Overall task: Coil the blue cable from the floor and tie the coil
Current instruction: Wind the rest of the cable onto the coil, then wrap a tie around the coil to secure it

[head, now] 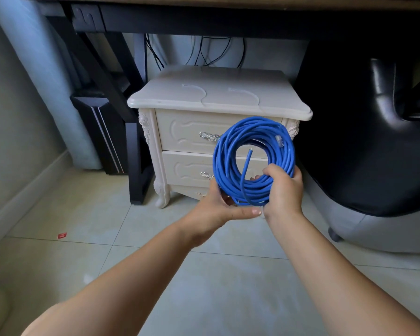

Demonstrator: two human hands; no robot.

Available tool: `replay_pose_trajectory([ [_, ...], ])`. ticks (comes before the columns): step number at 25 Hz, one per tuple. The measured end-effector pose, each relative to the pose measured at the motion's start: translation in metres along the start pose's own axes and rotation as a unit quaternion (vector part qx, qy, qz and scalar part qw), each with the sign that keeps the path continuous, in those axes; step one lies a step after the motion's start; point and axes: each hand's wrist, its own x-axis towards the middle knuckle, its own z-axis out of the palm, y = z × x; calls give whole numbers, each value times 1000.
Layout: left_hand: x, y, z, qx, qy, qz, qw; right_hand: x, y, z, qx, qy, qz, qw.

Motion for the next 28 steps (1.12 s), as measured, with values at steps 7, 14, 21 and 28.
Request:
replay_pose_trajectory([
  [7,15,4,5,-172,146,38,973,-11,19,7,53,-15,46,997],
  [14,19,28,-21,-69,236,54,968,0,17,4,-204,-81,89,972],
  [21,11,46,-54,238,130,-28,962,17,-22,24,-626,-271,-370,631],
  [28,29,42,-68,205,95,-42,973,51,-22,63,-624,-393,-258,624],
])
